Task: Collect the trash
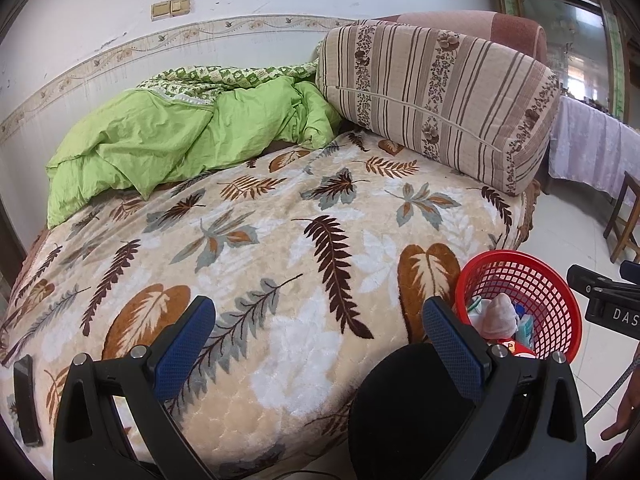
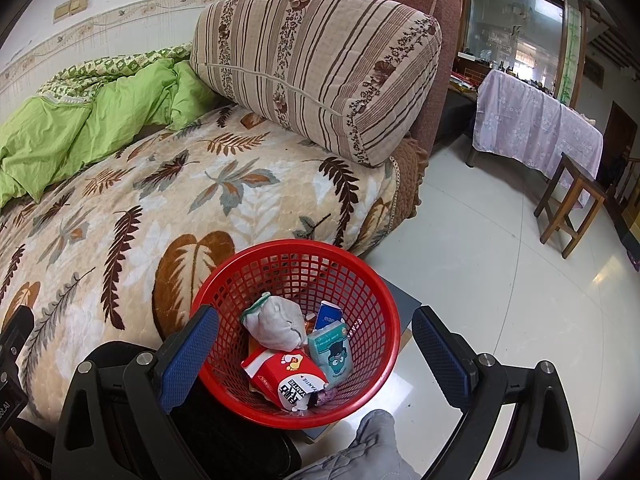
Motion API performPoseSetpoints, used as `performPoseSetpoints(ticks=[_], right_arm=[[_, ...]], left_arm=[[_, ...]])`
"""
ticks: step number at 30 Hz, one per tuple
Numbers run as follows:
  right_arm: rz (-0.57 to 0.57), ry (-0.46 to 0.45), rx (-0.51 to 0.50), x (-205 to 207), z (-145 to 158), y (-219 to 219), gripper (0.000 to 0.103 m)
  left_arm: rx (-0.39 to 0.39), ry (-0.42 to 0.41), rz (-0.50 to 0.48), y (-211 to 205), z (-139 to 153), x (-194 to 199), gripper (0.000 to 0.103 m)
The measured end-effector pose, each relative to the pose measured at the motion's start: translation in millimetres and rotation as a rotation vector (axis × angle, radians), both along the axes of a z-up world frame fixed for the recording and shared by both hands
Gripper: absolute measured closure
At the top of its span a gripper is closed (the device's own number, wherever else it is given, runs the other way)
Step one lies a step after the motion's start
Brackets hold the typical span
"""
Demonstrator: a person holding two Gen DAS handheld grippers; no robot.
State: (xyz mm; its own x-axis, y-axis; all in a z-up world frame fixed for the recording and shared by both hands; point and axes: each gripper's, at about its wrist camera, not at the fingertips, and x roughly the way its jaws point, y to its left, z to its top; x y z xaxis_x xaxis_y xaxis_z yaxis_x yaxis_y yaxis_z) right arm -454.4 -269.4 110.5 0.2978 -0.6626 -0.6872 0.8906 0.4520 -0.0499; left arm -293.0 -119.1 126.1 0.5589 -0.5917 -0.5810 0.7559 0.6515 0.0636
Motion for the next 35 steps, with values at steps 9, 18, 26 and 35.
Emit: performPoseSetpoints(ticks=[9,18,26,35], right_arm=[[0.008,-0.001,-0.005,1.2,-1.3,-0.1,0.005],[0.017,0.002,-0.007,3.0,0.3,-2.7,0.005],[0.051,0.013,-0.018,11.0,2.4,-5.2,0.005],[0.223,0.026,-0.015,79.1,8.6,0.5,0.005]], left_arm=[[-0.001,0.0,-0.002,0.8,0.6,-0.2,0.0],[-0.005,0.004,-0.006,-0.4,3.6,-0.3,0.0],[-0.01,0.039,-0.006,-0.9,4.4,2.9,0.0],[-0.06,0.115,0.154,37.7,-1.2,63.3,0.0]])
